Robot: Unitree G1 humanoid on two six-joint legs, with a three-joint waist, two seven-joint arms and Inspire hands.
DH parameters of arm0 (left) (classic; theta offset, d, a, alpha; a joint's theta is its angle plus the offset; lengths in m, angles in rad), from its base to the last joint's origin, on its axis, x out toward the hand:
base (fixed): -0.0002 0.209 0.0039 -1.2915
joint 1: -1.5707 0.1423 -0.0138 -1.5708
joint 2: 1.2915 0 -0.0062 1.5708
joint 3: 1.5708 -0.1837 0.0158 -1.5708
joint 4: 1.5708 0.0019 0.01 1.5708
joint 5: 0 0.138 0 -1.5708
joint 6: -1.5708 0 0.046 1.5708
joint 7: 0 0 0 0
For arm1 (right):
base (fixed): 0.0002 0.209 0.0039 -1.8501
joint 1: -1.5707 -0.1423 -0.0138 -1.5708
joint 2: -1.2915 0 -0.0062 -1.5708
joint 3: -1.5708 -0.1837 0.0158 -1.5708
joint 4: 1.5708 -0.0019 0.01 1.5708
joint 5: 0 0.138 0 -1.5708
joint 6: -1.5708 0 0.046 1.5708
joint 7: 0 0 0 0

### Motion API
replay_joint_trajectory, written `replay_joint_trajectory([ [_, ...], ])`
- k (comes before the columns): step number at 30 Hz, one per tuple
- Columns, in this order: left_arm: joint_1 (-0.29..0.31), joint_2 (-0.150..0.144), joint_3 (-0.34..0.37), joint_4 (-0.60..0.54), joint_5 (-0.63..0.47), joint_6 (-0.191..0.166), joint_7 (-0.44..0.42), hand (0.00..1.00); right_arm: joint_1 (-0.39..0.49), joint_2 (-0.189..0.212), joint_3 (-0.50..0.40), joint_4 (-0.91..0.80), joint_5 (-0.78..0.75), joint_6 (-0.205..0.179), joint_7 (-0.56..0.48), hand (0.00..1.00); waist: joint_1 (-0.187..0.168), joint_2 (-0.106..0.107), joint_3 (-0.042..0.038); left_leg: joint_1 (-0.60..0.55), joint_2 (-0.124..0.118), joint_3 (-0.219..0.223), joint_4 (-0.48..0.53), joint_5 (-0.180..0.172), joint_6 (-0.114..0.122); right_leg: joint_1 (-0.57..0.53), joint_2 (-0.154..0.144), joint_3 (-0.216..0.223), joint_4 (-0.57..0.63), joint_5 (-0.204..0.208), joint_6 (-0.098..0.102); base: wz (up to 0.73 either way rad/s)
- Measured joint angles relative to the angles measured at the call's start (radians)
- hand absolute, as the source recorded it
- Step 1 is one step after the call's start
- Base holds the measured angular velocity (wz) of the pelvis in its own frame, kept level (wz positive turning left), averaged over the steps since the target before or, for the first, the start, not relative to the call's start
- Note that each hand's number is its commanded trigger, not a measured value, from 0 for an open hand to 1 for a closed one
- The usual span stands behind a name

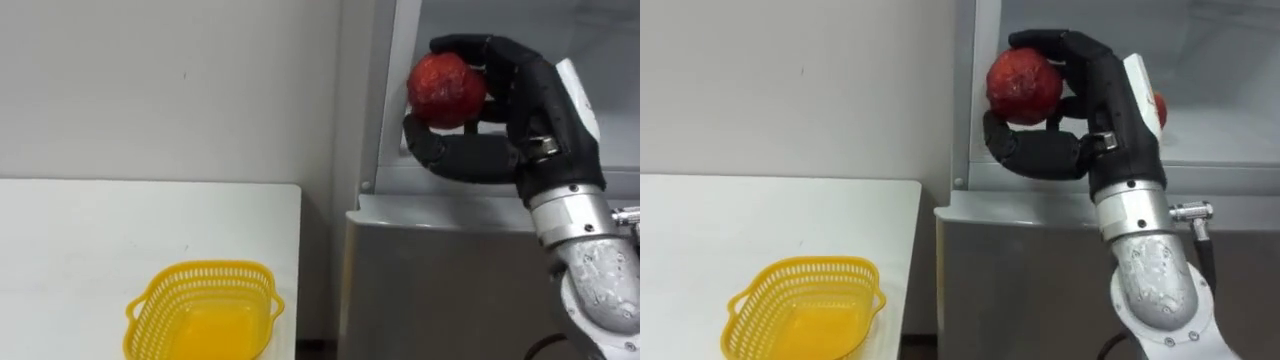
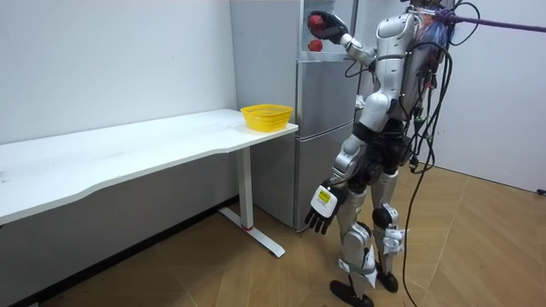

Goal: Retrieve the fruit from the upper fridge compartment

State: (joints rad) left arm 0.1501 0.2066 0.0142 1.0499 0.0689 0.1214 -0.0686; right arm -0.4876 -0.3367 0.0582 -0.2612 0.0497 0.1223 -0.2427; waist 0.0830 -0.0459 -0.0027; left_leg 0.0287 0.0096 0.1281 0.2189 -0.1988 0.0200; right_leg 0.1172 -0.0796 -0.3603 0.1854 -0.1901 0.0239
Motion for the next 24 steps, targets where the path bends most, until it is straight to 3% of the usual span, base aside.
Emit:
replay_joint_trajectory([
  [7, 0.003, -0.007, -0.001, 0.011, -0.001, -0.021, 0.000, 0.00, 0.091, 0.064, 0.007, -0.106, -0.126, -0.021, -0.027, 1.00, 0.003, 0.013, -0.0076, 0.001, -0.001, 0.003, 0.002, 0.000, 0.000, 0.001, 0.000, 0.002, 0.002, 0.000, 0.000, 0.00],
  [12, -0.004, -0.008, 0.000, 0.075, -0.038, -0.077, -0.002, 0.00, 0.112, 0.064, 0.028, -0.166, -0.252, -0.079, -0.039, 1.00, 0.004, 0.024, -0.0054, 0.002, 0.001, 0.001, -0.001, 0.000, 0.000, 0.002, 0.002, 0.003, 0.002, 0.000, 0.000, 0.00],
  [16, -0.003, -0.012, -0.003, 0.077, -0.037, -0.084, -0.005, 0.00, 0.112, 0.066, 0.057, -0.190, -0.411, -0.130, -0.043, 1.00, 0.006, 0.027, -0.0035, 0.002, 0.002, 0.002, -0.005, 0.001, -0.001, 0.001, 0.002, 0.002, 0.003, 0.000, 0.000, 0.00],
  [20, -0.003, -0.007, -0.011, 0.078, -0.037, -0.108, -0.011, 0.00, 0.112, 0.065, 0.116, -0.191, -0.474, -0.157, -0.033, 1.00, 0.014, 0.020, -0.0021, 0.009, -0.001, 0.006, -0.011, 0.001, -0.002, 0.003, 0.003, 0.002, 0.003, 0.000, 0.000, -0.02],
  [24, -0.009, 0.014, -0.026, 0.080, -0.037, -0.133, -0.016, 0.00, 0.112, 0.061, 0.165, -0.191, -0.529, -0.172, -0.012, 1.00, 0.034, -0.008, 0.0027, 0.017, -0.001, 0.006, -0.020, 0.002, -0.003, 0.010, 0.003, -0.005, 0.001, 0.000, 0.000, 0.01],
])
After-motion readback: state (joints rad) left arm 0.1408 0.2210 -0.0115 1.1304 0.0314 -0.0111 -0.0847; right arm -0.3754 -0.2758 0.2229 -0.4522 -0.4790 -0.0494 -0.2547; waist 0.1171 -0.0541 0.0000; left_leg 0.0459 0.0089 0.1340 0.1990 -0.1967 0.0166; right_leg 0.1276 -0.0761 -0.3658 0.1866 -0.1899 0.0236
